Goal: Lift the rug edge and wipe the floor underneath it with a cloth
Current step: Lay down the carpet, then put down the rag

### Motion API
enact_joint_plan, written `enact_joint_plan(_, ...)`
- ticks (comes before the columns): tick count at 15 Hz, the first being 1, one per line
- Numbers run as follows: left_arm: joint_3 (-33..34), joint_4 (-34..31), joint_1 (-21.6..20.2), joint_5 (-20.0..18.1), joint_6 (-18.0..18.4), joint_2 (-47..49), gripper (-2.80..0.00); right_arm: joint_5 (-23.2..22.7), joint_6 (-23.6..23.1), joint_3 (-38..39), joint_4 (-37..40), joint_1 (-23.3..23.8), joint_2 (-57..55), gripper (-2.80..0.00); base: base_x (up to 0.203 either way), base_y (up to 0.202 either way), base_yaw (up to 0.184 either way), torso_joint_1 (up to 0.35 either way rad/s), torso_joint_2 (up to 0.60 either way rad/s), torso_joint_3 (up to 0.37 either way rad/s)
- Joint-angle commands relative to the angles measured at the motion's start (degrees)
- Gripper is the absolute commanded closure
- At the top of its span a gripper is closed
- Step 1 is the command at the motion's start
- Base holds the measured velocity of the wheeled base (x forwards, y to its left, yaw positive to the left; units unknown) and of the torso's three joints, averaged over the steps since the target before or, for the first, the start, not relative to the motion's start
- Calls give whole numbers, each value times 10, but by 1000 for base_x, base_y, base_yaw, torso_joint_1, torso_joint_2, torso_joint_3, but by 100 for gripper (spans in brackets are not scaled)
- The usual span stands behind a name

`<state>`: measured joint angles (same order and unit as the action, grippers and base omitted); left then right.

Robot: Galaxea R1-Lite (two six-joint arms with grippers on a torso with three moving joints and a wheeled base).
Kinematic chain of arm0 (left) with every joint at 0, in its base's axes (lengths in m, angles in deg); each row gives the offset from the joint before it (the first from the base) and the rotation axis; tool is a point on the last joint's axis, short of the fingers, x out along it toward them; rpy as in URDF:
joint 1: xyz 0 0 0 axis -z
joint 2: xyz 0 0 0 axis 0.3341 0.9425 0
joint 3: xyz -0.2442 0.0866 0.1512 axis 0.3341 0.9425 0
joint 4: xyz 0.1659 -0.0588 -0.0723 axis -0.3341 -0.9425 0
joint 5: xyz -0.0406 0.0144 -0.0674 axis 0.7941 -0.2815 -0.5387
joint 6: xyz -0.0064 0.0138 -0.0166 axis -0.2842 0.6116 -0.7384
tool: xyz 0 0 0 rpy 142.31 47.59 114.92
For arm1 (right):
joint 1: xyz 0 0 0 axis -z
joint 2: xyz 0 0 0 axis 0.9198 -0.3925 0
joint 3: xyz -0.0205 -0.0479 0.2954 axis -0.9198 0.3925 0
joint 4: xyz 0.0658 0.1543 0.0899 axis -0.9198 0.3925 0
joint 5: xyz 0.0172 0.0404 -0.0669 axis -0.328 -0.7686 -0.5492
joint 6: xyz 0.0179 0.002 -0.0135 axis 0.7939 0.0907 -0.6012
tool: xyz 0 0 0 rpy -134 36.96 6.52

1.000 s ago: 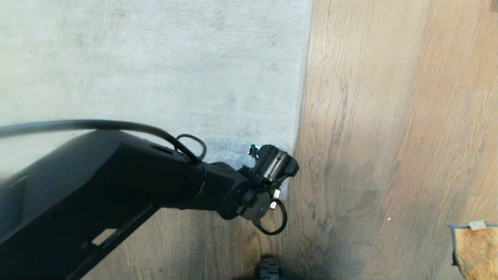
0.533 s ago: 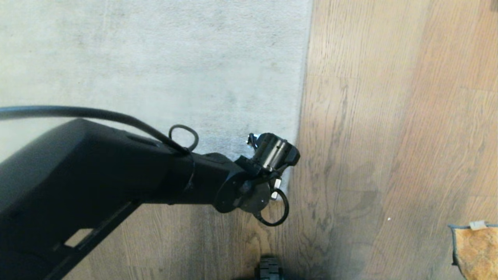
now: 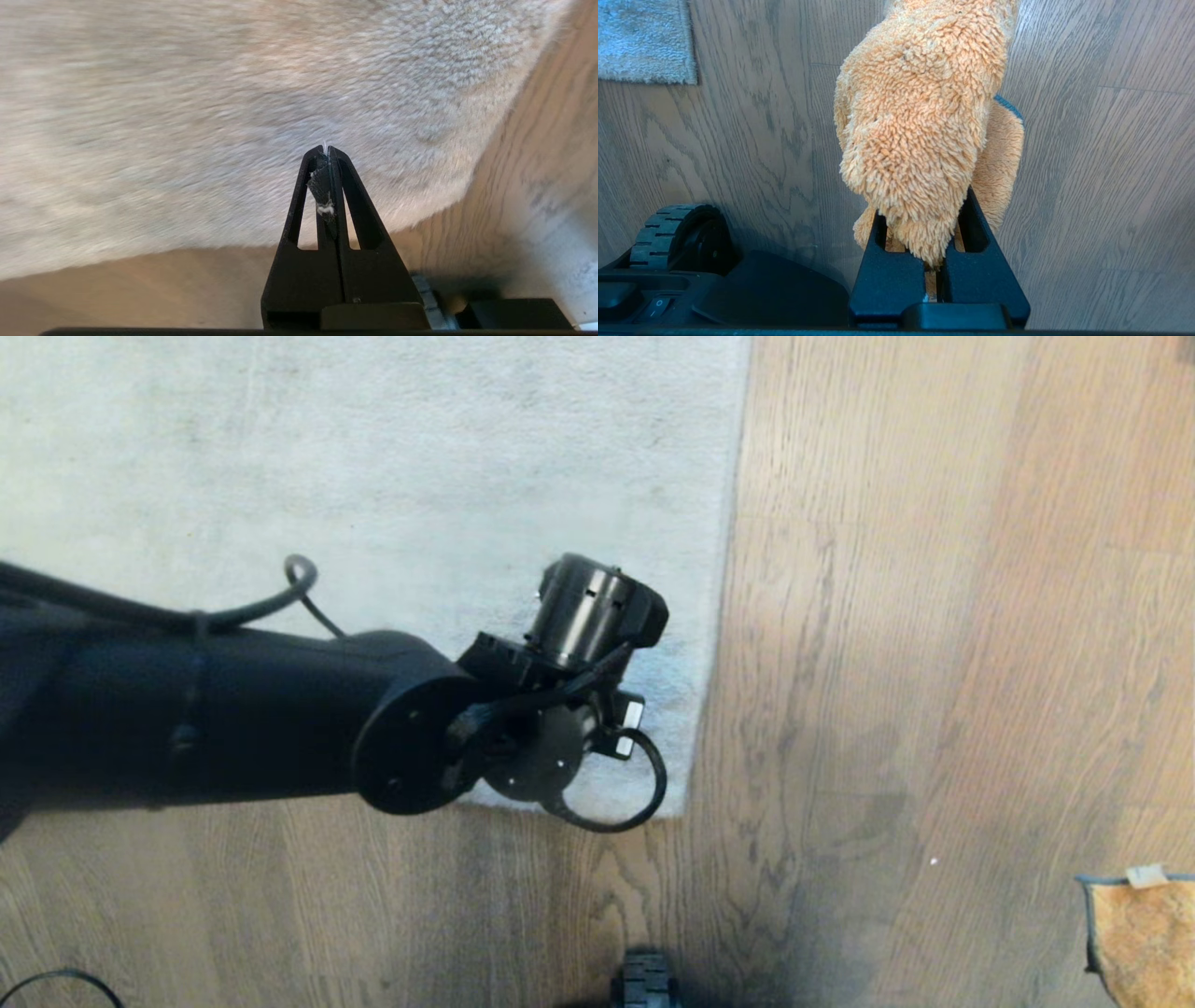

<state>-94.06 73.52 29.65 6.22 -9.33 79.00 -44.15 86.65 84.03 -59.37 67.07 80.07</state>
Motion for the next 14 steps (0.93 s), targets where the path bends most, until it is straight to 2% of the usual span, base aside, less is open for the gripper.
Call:
enact_joint_plan(1, 57, 0, 2, -1, 3, -85, 0, 0, 0, 0, 0, 0, -1, 0, 0, 0, 0, 0, 0, 0)
enact_joint_plan(5, 169, 1, -2, -11, 4, -225, 0, 0, 0, 0, 0, 0, -1, 0, 0, 0, 0, 0, 0, 0)
enact_joint_plan(8, 262, 4, -33, -63, 9, -342, 0, 0, 0, 0, 0, 0, -1, 0, 0, 0, 0, 0, 0, 0)
enact_joint_plan(9, 289, 4, -57, -89, 17, -383, 0, 0, 0, 0, 0, 0, -1, 0, 0, 0, 0, 0, 0, 0)
enact_joint_plan(11, 337, 7, -151, -164, 45, -452, 0, 0, 0, 0, 0, 0, -1, 0, 0, 0, 0, 0, 0, 0)
enact_joint_plan(14, 421, 24, -348, -321, 86, -547, 0, 0, 0, 0, 0, 0, -1, 0, 0, 0, 0, 0, 0, 0)
